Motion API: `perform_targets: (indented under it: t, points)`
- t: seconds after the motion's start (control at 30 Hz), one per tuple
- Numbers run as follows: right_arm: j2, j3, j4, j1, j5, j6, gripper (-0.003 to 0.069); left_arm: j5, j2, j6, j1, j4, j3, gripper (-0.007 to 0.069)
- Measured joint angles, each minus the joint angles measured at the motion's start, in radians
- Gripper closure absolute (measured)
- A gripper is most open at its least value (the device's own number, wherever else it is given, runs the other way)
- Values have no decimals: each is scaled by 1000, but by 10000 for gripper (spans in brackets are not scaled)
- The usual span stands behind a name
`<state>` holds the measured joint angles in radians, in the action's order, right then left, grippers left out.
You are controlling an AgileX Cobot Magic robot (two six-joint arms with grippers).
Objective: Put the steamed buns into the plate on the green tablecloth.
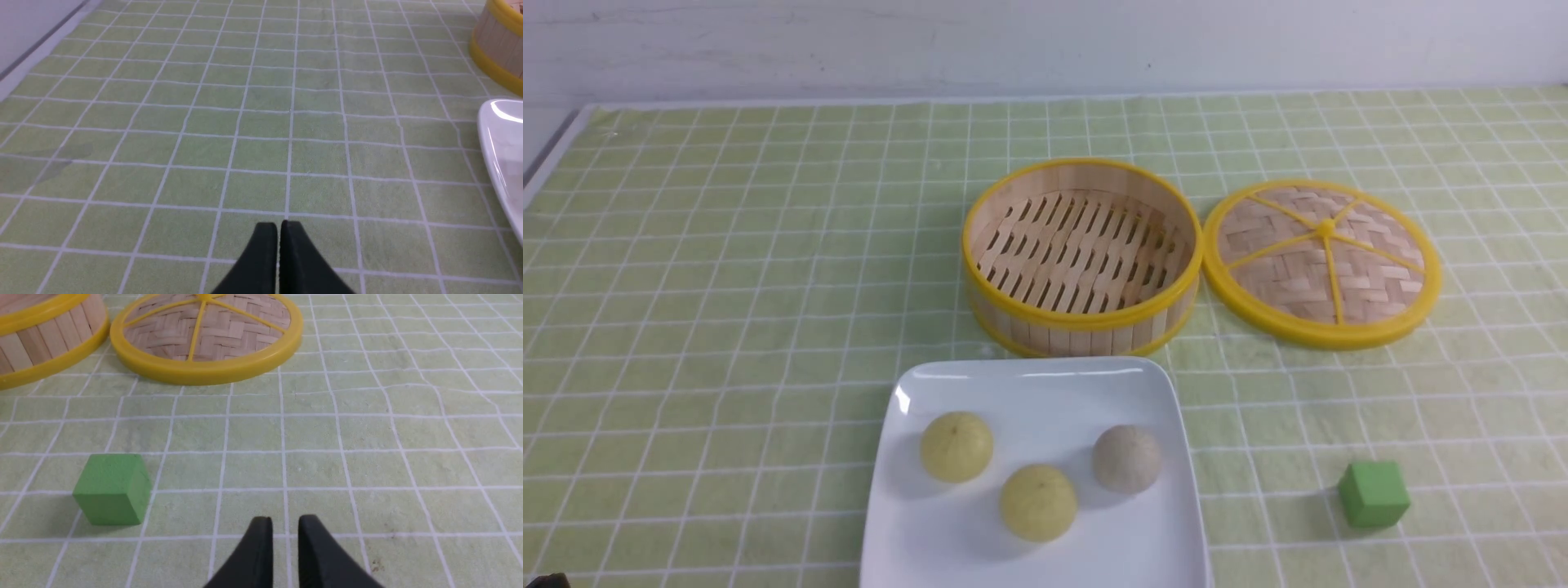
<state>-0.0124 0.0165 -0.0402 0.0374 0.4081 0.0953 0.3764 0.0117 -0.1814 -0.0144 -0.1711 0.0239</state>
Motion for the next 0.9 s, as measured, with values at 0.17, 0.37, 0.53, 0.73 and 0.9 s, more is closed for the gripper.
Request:
perform_targets:
  t: [0.17, 0.37, 0.53, 0.73, 0.9]
  points:
    - [0, 0, 0, 0, 0, 0, 529, 0, 0, 0, 0, 0, 0, 586]
    - [0, 0, 0, 0, 0, 0, 528, 0, 0, 0, 0, 0, 0, 584]
    - [0, 0, 0, 0, 0, -1, 523, 0, 0, 0, 0, 0, 0, 578]
    - [0, 0, 0, 0, 0, -1, 514, 0, 0, 0, 0, 0, 0, 571]
    - [0, 0, 0, 0, 0, -2, 508, 0, 0, 0, 0, 0, 0, 570]
